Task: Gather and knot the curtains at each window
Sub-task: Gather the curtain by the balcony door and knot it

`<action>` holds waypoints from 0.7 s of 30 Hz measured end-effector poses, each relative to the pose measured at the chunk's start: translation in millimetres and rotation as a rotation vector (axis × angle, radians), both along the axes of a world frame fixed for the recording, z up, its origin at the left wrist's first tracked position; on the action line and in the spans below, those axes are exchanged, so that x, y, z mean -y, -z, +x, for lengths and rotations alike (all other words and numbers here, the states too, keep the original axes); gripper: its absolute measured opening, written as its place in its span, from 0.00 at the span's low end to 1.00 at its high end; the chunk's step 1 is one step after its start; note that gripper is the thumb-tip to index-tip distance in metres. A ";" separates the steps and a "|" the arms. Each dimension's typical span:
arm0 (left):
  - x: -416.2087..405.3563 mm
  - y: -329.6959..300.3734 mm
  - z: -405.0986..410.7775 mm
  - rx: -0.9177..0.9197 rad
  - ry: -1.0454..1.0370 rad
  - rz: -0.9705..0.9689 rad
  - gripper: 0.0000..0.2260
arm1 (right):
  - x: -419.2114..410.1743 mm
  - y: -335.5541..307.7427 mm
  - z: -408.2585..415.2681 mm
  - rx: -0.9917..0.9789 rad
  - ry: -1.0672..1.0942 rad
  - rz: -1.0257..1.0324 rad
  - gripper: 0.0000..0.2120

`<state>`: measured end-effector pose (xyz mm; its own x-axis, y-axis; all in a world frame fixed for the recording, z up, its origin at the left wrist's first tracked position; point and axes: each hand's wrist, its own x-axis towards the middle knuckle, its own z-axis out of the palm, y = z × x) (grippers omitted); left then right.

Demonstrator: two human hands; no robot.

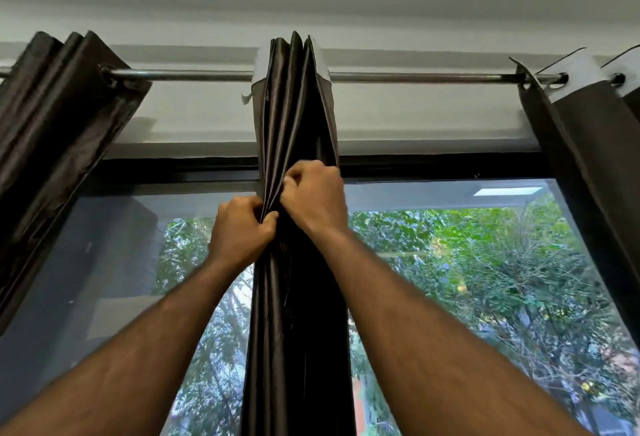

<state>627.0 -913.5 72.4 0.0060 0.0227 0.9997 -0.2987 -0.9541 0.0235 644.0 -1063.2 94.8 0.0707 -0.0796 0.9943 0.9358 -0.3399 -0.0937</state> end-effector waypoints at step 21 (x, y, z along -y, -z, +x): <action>16.4 39.3 0.0 0.009 0.292 -0.130 0.14 | -4.2 61.9 18.3 -0.130 -0.195 -0.114 0.11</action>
